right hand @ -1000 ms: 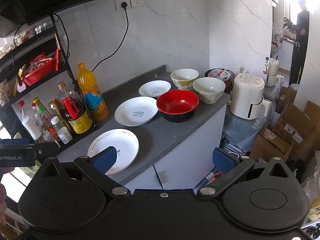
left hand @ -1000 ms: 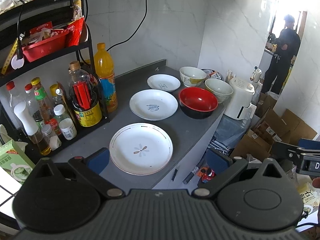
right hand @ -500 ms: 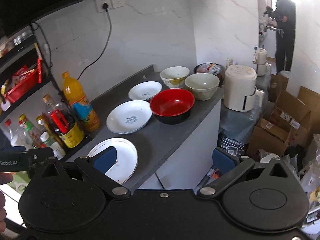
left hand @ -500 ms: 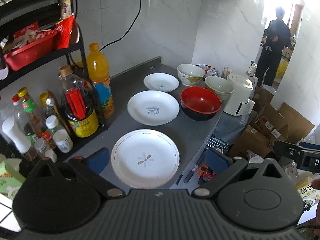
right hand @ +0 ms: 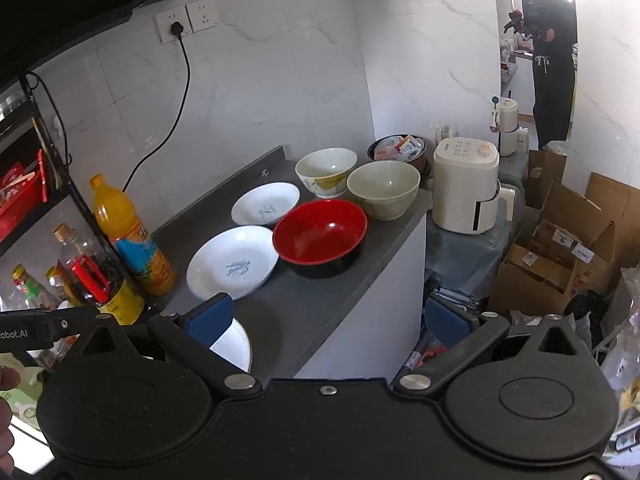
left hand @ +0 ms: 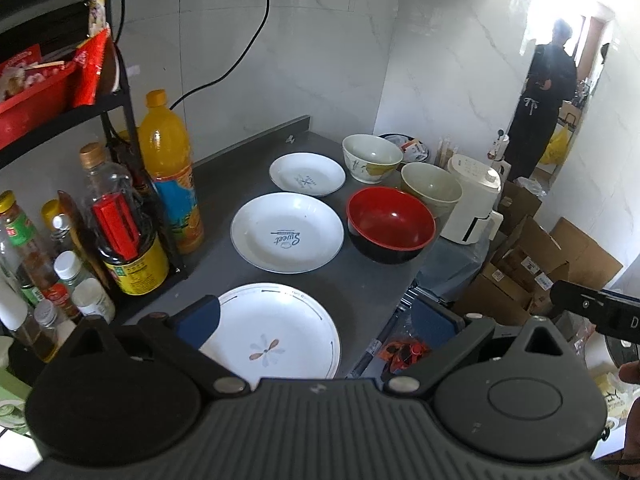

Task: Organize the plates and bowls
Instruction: 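Move both grippers toward the large cream bowl beside the red bowl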

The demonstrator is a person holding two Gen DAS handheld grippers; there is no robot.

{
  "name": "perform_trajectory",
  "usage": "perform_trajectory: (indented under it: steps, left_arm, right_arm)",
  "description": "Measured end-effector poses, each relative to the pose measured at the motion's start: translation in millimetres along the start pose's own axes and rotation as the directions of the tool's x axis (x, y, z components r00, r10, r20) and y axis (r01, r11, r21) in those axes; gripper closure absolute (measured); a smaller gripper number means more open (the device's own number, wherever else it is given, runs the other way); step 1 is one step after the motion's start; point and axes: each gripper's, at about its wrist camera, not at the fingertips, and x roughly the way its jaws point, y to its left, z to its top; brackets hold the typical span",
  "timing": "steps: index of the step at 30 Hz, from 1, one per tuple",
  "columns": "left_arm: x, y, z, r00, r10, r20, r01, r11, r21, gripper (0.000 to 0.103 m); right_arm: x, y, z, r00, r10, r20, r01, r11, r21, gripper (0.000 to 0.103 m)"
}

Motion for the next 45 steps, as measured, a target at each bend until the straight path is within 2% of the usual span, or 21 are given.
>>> perform_trajectory:
  steps: [10,15,22,34,38,41,45]
  left_arm:
    - [63.8,-42.9,42.4,1.0,0.016,0.025,-0.015,0.999,-0.037,0.002]
    - [93.8,-72.0,71.4,0.999,0.031,0.036,-0.027,0.995,-0.097,0.002]
    - [129.7,-104.4,102.9,0.996,0.085,0.034,-0.079,0.986,-0.147,0.002]
    - [182.5,-150.5,137.9,0.993,0.114,0.01,-0.111,0.981,-0.157,0.003]
    - [199.3,-157.4,142.8,0.996,0.086,0.012,-0.083,0.981,-0.173,0.003]
    - [211.9,-161.7,147.2,0.997,0.07,0.016,-0.066,0.983,-0.172,0.004]
    - [229.7,-166.7,151.9,0.998,0.066,0.001,-0.065,0.984,-0.168,0.012]
  right_arm:
    - [73.3,-49.9,45.2,0.999,0.049,-0.022,-0.05,0.998,-0.031,0.0]
    - [106.3,-70.8,73.0,0.996,0.078,-0.046,-0.08,0.995,-0.06,0.0]
    - [145.6,-100.4,101.7,0.989,0.126,-0.078,-0.134,0.986,-0.103,0.0]
    - [187.6,-146.4,138.8,0.983,0.163,-0.086,-0.174,0.974,-0.147,0.001]
    - [201.1,-160.5,146.7,0.983,0.164,-0.081,-0.173,0.976,-0.13,0.002]
    - [211.9,-170.6,150.9,0.983,0.167,-0.082,-0.175,0.978,-0.11,0.01]
    - [228.3,-184.4,150.2,0.982,0.164,-0.098,-0.171,0.983,-0.064,0.017]
